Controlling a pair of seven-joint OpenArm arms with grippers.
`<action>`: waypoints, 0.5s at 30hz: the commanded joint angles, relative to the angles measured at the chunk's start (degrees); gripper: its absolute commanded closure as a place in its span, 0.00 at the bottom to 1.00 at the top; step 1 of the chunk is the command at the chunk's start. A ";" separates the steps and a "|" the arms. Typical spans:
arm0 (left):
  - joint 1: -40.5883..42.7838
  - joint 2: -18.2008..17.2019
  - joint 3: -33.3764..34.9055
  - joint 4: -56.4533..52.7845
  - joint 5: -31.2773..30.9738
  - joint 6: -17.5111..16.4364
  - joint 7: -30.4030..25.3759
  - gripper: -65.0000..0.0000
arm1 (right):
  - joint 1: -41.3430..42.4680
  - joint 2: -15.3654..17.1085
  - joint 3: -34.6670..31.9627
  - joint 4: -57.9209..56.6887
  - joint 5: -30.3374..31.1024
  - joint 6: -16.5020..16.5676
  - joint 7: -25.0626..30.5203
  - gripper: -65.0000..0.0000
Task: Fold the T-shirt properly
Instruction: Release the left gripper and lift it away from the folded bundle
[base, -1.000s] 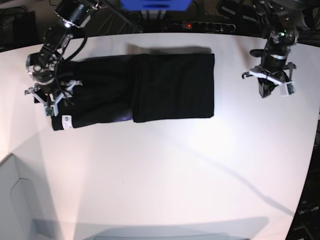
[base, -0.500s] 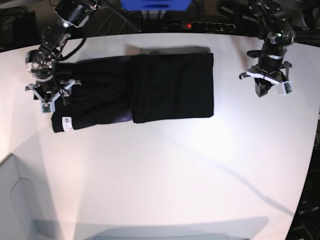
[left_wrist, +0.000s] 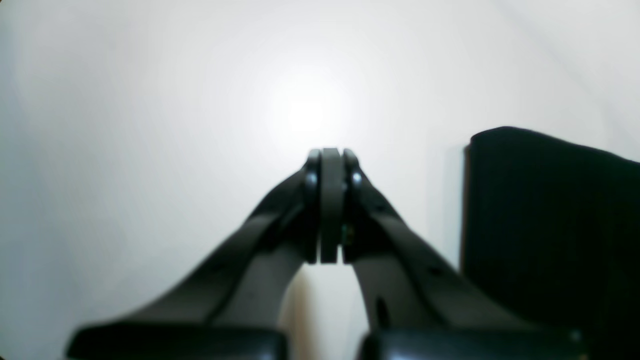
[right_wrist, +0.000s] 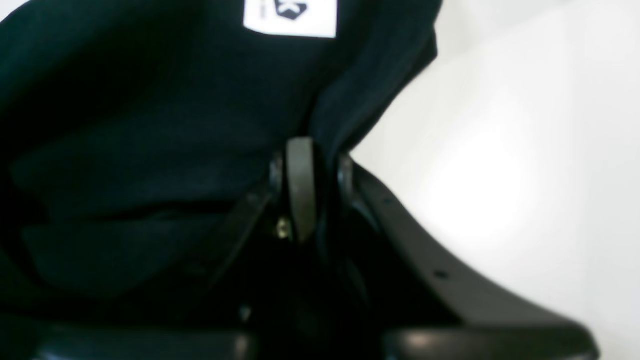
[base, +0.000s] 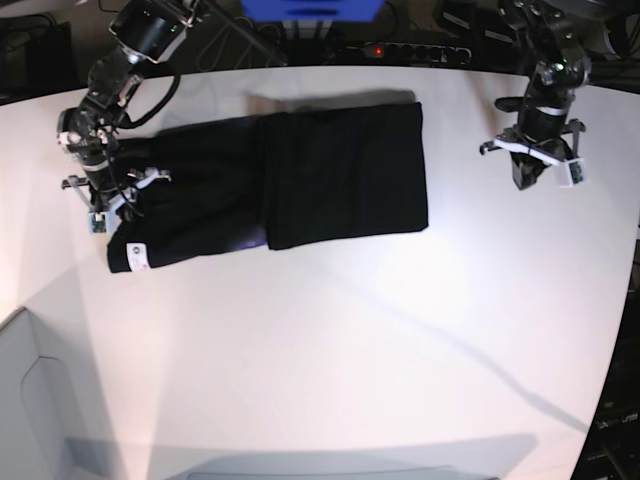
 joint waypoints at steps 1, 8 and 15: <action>0.23 -0.46 -1.31 0.95 -0.40 -0.12 -1.28 1.00 | -0.84 -0.59 0.42 -0.04 -5.04 -0.07 -7.97 1.00; 0.14 -0.37 -2.54 0.87 -0.40 -0.12 -1.01 1.00 | -0.67 -2.08 -0.11 12.79 0.58 -0.07 -8.32 1.00; -0.38 0.59 -0.07 -2.30 -0.40 -0.12 -1.36 1.00 | -0.93 -3.66 -4.94 19.38 2.17 -0.07 -8.32 1.00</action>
